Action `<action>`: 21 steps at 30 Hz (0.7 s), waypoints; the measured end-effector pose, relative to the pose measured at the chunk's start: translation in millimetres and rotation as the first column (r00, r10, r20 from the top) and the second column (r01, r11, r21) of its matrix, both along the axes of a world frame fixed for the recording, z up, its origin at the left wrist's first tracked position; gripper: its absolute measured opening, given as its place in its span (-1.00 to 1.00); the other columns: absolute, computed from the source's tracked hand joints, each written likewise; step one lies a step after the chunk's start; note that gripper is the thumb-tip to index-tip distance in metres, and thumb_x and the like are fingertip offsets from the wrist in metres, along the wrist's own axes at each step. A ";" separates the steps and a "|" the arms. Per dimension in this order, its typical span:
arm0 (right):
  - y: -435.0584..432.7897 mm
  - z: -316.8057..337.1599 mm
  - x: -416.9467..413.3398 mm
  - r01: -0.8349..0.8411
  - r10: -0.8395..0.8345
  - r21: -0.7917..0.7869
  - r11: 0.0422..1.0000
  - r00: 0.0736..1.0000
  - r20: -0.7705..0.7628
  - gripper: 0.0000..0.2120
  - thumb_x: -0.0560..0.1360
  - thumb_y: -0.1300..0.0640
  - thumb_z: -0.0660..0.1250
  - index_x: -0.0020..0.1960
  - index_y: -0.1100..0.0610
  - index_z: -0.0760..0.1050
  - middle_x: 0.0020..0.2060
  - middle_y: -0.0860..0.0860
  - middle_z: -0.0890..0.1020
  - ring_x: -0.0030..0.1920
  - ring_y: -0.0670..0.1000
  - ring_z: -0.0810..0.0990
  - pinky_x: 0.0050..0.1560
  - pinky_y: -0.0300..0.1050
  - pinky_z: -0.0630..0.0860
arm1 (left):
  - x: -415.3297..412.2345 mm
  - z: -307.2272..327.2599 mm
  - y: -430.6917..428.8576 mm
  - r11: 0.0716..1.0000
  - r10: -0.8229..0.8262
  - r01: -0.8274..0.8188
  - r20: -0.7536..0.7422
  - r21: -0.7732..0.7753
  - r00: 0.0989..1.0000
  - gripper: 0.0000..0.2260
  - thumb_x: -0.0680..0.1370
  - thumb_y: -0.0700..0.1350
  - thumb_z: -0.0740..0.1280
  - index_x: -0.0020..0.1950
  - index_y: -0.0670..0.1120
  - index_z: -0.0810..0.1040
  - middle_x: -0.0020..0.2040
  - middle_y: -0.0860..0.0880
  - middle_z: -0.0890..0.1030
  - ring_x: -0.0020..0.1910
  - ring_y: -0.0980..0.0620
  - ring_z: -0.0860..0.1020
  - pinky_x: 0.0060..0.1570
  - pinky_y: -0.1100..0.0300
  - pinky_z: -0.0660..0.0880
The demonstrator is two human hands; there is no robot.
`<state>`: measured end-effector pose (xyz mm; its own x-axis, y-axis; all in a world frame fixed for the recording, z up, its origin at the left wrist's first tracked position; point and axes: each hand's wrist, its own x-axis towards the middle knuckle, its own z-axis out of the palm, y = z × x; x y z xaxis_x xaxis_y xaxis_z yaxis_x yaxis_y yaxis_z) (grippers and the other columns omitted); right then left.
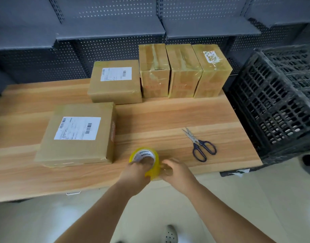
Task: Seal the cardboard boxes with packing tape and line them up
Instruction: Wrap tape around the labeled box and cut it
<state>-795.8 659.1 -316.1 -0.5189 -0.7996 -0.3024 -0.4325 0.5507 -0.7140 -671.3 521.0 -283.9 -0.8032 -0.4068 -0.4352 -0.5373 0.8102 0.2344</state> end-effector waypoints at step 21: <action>-60.3 95.3 71.1 0.162 -0.122 -0.191 0.968 0.972 0.203 -0.84 0.41 0.17 0.52 -0.12 -0.09 0.69 -0.18 -0.15 0.69 -0.23 -0.28 0.58 -0.14 -0.35 0.46 | 103.3 62.5 -20.8 0.876 0.377 -0.237 -0.291 0.420 0.879 -0.70 0.51 -0.06 0.38 -0.31 -0.06 0.30 -0.38 0.07 0.30 -0.40 0.11 0.26 -0.42 0.31 0.25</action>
